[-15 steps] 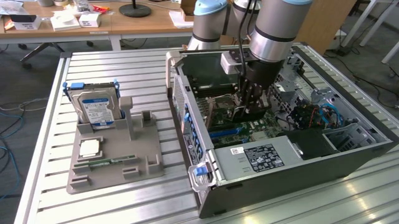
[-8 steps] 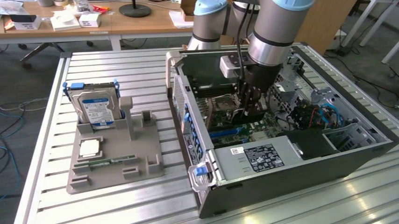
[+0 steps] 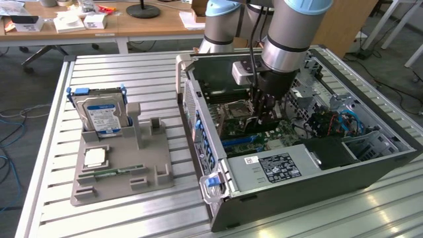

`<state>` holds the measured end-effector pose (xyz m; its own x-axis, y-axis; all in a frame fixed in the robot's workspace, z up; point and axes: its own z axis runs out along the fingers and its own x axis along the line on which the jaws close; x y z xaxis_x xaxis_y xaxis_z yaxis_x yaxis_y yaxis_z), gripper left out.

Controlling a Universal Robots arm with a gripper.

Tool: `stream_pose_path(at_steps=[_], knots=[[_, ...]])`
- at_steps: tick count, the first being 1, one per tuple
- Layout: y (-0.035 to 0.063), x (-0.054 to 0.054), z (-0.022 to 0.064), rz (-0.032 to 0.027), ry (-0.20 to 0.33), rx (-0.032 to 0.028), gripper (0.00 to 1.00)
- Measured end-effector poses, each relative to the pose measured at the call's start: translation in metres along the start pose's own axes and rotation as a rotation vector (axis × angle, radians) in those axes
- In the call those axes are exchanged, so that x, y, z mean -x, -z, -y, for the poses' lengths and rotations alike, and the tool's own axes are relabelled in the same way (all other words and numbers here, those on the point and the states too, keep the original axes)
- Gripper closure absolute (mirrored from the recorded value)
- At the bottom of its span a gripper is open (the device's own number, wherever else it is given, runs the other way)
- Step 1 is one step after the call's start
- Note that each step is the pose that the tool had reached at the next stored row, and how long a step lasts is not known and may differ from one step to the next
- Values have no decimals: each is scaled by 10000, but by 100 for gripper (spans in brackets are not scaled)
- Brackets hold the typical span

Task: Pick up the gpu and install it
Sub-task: 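Insert the gpu into the slot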

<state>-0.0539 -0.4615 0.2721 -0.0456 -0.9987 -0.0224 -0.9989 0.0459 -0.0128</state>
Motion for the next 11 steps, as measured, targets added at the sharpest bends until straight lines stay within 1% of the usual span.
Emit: stream_pose_path(at_steps=[4,11], knots=[[1,-2,-51,0,0,-9,74],[1,-5,-114,1,1,-21,74]])
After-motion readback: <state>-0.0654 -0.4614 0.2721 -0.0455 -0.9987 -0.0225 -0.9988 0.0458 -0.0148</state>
